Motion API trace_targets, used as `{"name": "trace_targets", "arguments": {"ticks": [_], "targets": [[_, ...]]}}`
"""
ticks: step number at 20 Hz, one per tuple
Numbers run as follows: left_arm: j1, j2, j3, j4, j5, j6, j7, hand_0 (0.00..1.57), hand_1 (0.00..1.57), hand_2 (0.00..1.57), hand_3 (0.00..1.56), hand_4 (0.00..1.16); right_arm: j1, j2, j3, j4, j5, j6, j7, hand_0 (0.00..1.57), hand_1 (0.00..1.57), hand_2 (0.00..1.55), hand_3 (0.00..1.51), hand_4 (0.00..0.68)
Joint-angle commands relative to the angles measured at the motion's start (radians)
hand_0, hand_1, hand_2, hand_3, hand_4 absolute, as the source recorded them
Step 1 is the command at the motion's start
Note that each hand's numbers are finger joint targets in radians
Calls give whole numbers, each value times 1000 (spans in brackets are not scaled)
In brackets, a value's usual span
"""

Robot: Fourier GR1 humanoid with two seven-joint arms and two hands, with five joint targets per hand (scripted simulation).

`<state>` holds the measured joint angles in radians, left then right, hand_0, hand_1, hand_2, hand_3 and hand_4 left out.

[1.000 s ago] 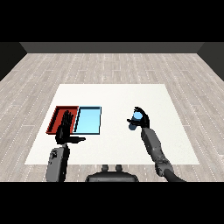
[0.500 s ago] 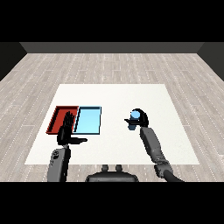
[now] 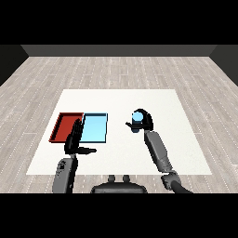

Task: Pick the blue can and put it in the blue box

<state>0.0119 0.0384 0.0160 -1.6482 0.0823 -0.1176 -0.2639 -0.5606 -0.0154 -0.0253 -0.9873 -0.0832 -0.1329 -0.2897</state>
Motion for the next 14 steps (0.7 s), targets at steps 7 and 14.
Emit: {"name": "trace_targets", "arguments": {"ticks": [7,14], "targets": [[-78,-38,-93,77,88,1,101,0,0,0,0,0,74,15,105,-236,15,-24,73,1479,1479,1454,1430,641],[-122,-38,-150,65,147,51,158,0,0,0,0,0,149,3,127,-392,7,-28,161,1493,1493,1468,1443,631]]}}
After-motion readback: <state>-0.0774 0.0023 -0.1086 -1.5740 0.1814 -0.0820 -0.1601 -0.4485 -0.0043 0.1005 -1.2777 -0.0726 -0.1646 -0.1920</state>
